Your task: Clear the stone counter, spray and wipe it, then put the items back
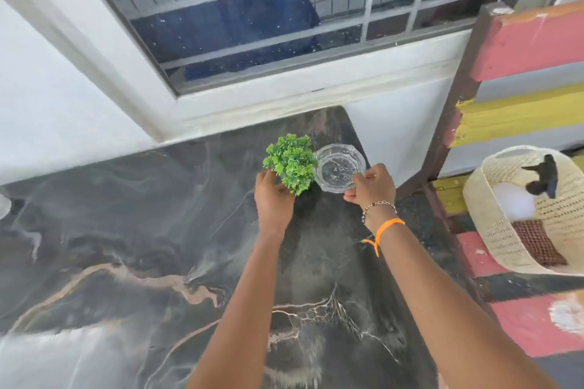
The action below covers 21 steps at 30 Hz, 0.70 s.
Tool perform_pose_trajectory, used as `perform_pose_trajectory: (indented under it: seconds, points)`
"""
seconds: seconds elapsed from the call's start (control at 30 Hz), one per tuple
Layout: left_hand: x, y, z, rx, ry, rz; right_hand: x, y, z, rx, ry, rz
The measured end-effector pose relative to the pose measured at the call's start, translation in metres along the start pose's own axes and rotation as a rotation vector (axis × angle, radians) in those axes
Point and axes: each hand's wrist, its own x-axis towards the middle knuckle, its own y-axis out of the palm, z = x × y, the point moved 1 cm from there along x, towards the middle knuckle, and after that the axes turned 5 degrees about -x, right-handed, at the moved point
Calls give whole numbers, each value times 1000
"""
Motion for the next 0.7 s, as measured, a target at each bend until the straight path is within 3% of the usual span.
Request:
perform_pose_trajectory:
  seconds: [0.23,0.7]
  points:
    - [63,0,5,38,-17,17,47,39,15,-10,22,-97]
    - [116,12,-12,67,18,-18,77,67,42,88,42,-39]
